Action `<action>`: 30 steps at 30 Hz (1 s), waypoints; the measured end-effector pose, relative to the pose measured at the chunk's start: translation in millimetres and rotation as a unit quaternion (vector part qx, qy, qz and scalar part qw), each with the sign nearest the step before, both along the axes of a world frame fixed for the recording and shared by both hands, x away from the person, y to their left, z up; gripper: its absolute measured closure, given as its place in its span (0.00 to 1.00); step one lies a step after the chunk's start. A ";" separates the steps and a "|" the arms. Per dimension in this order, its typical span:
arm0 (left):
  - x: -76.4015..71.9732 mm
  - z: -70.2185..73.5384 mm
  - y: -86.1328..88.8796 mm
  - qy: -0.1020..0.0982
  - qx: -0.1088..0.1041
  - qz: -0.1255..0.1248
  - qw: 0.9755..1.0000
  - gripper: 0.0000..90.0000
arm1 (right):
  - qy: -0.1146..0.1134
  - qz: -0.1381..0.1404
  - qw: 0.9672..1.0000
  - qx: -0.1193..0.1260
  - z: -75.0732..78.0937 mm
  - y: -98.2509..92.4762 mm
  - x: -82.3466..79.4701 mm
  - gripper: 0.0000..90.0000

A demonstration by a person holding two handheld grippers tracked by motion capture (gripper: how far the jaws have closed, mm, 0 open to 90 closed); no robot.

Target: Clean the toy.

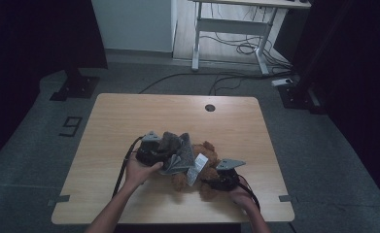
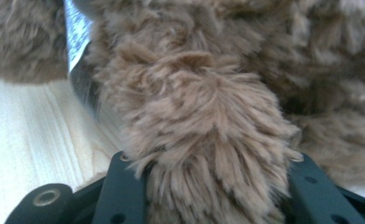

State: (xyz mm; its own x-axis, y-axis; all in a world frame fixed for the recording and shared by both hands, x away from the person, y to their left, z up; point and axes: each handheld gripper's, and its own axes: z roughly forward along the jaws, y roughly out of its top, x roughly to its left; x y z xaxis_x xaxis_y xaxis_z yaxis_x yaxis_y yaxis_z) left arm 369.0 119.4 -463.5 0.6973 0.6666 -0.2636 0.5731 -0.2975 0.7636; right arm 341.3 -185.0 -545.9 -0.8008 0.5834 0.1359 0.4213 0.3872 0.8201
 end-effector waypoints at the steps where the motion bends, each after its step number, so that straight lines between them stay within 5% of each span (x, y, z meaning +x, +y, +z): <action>1: -1.6 -1.2 1.5 0.001 -0.004 0.001 1.000 0.88 | 0.002 -0.002 1.000 -0.001 -0.2 0.2 0.9 0.68; 9: 1.2 -8.8 -8.7 -0.031 0.013 0.020 0.999 0.88 | 0.017 -0.056 0.998 -0.011 2.2 3.3 23.3 0.69; 15: 21.0 -9.6 -19.0 -0.026 0.018 0.039 0.999 0.89 | 0.035 -0.093 0.995 0.016 3.6 -2.5 52.8 0.68; 23: 1.2 -13.3 -11.5 -0.039 0.011 0.024 0.999 0.88 | 0.039 -0.069 0.996 0.035 6.9 -14.3 38.2 0.52; 30: -25.4 -17.8 -11.7 -0.050 0.013 0.002 0.999 0.88 | 0.028 -0.027 0.998 0.050 12.0 -26.5 19.7 0.53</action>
State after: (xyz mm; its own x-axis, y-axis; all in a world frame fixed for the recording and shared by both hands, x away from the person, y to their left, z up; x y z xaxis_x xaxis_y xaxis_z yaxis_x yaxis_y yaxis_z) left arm 343.6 107.7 -481.3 0.7167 0.6750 -0.1751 0.4949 -0.3155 0.8097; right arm 361.1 -211.5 -533.9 -0.7577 0.6071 0.2393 0.4859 0.2800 0.8280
